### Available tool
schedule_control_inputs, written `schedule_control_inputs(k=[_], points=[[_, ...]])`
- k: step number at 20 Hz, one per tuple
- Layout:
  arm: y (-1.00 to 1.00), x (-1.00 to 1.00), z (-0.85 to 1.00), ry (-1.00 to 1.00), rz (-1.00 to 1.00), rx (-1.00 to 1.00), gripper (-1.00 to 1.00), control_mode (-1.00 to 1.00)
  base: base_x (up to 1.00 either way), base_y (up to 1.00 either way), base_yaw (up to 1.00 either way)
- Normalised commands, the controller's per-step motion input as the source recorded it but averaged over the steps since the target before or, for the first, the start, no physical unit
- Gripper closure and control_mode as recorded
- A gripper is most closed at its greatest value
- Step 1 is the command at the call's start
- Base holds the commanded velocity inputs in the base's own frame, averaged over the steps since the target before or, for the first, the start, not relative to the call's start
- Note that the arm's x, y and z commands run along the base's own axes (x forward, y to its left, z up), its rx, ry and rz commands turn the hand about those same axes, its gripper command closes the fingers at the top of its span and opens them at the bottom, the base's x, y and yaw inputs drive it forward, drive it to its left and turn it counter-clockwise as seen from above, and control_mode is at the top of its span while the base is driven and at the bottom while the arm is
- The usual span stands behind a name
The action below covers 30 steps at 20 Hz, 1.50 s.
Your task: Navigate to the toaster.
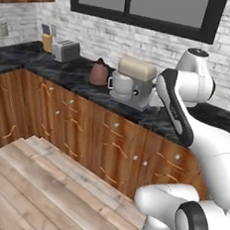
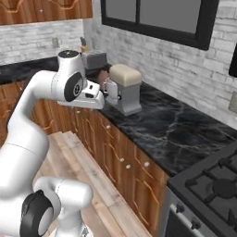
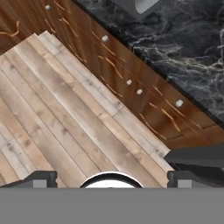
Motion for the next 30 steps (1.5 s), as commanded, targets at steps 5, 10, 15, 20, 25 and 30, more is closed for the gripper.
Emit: schedule_control_inputs(k=[5,10,15,20,25,30], points=[[0.0,0.0,0.0,0.0,0.0,0.0,-1.0,1.0,1.0,0.85,0.02],[0.0,0.0,0.0,0.0,0.0,0.0,-1.0,1.0,1.0,0.2,0.24],[0.0,0.0,0.0,0.0,0.0,0.0,-1.0,1.0,1.0,0.01,0.28],[0.0,0.0,0.0,0.0,0.0,0.0,-1.0,1.0,1.0,0.0,0.17],[0.0,0.0,0.0,0.0,0.0,0.0,-1.0,1.0,1.0,0.47,-0.04],[0.0,0.0,0.0,0.0,0.0,0.0,-1.0,1.0,0.97,1.0,-0.26]])
